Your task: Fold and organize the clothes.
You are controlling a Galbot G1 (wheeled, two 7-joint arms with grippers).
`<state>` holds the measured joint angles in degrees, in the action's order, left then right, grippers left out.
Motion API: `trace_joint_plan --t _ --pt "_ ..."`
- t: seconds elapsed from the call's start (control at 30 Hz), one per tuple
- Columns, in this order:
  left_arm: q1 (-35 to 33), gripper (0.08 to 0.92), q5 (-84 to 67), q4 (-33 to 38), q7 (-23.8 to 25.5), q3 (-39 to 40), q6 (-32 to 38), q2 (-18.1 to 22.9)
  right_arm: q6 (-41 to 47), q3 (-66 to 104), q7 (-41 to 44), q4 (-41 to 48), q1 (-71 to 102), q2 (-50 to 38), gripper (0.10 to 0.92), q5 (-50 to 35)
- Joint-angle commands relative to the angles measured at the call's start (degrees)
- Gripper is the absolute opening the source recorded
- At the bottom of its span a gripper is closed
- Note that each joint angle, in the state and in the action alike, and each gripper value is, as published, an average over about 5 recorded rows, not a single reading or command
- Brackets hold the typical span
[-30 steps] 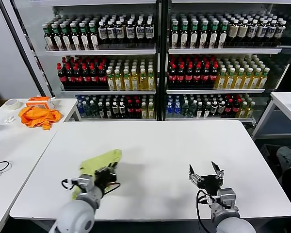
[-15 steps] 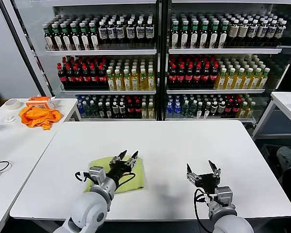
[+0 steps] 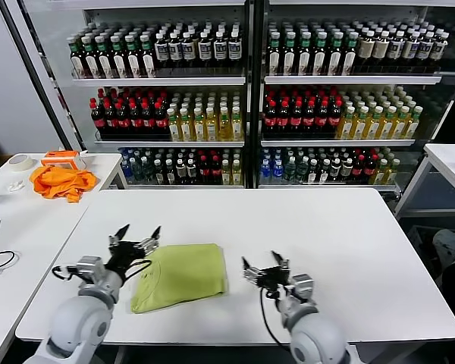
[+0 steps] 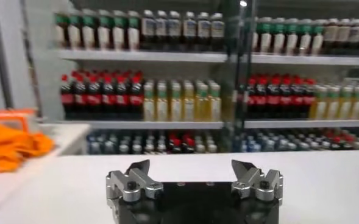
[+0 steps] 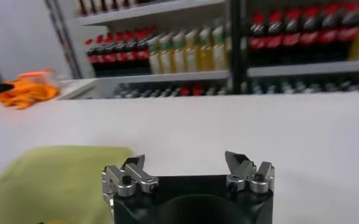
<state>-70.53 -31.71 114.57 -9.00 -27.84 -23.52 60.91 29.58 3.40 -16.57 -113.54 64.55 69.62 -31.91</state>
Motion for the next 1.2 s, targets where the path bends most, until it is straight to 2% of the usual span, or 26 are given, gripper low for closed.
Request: trace_joint_plan --t 0.03,0.27,0.53,1.03,1.2 --pt "-4.49 0.822 1.72 -0.73 2.56 -7.58 2.20 -2.33 3.50 -10.35 -1.60 9.62 -9.23 4.28 0.823 -8.72" --pt "-3.88 0.823 1.91 -1.30 2.28 -6.17 1.98 -0.10 3.52 -10.90 -2.59 13.29 -11.08 6.39 0.823 -8.49" --pt "-3.47 0.823 -1.54 -2.32 0.85 -6.54 0.79 0.10 3.61 -12.34 -3.08 14.07 -10.63 6.21 0.798 -9.17" --pt "-3.78 0.823 -1.13 -2.65 0.71 -5.54 0.74 1.56 3.04 -10.36 -3.70 13.47 -11.17 6.89 0.369 -7.40" --pt "-3.61 0.823 -1.84 -2.74 0.58 -5.16 0.93 2.03 -0.42 -8.26 -3.46 9.68 -10.73 6.11 0.222 -1.52"
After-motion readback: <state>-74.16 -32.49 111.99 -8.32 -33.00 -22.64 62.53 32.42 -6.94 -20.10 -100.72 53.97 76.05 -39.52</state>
